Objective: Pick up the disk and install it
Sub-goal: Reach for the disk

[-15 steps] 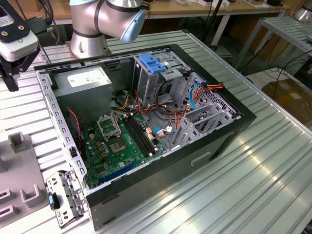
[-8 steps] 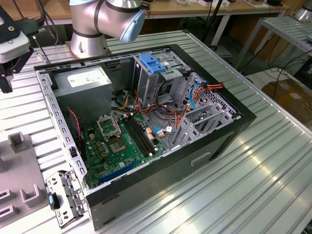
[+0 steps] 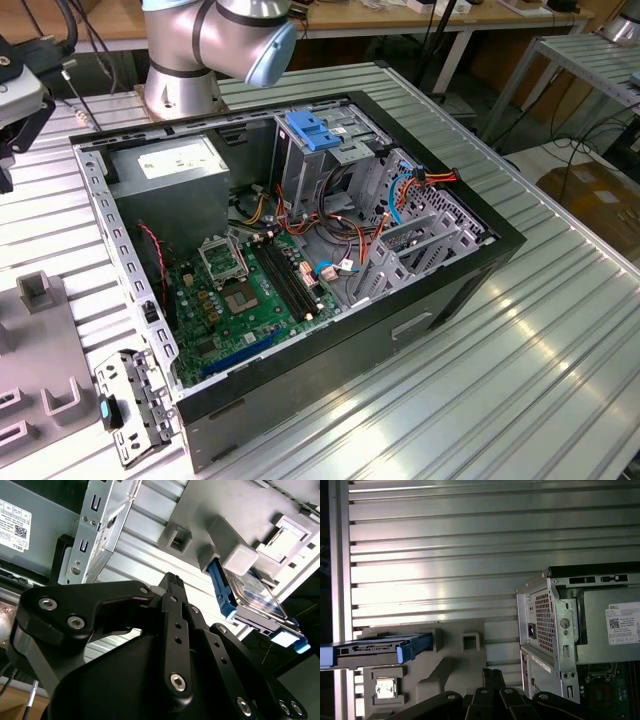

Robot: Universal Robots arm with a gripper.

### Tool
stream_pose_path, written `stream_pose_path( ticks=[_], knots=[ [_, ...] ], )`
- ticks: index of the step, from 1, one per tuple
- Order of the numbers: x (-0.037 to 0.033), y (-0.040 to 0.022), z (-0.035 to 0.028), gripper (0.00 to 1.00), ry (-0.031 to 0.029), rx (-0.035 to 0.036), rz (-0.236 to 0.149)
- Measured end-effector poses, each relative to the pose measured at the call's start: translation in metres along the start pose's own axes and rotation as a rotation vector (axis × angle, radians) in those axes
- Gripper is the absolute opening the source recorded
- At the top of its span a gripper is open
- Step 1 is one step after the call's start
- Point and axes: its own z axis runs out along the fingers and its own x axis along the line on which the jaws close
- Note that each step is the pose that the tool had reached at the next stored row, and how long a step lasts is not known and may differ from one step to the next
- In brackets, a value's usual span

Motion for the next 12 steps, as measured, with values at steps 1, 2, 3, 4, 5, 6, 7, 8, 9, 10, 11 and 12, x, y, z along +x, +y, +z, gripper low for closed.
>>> stream_pose_path(
  ticks=[1, 2, 3, 4, 5, 6, 7, 8, 9, 10, 11, 12],
  knots=[
    [0.002, -0.0002, 0.0, 0.11, 0.0001, 0.0, 0.0],
    [0.0038, -0.0003, 0.0001, 0.11, 0.0, -0.0001, 0.0],
    [0.0048, -0.0004, 0.0, 0.11, 0.0, 0.0, 0.0],
    [0.0061, -0.0005, 0.0001, 0.11, 0.0, -0.0001, 0.0],
    [0.0078, -0.0006, 0.0001, 0.11, 0.0, 0.0, 0.0],
    [0.0087, -0.0007, 0.0001, 0.11, 0.0, 0.0, 0.0],
    [0.0098, -0.0007, 0.0001, 0.11, 0.0001, 0.0, 0.0],
    [0.011, -0.0008, 0.0001, 0.11, 0.0, 0.0, 0.0],
    [0.0126, -0.0009, 0.0001, 0.11, 0.0, -0.0001, 0.0],
    [0.0151, -0.0009, 0.0001, 0.11, 0.0, -0.0001, 0.0],
    [0.0174, -0.0007, 0.0001, 0.11, 0.0, 0.0, 0.0],
    [0.0205, -0.0005, 0.0001, 0.11, 0.0, 0.0, 0.0]
  ],
)
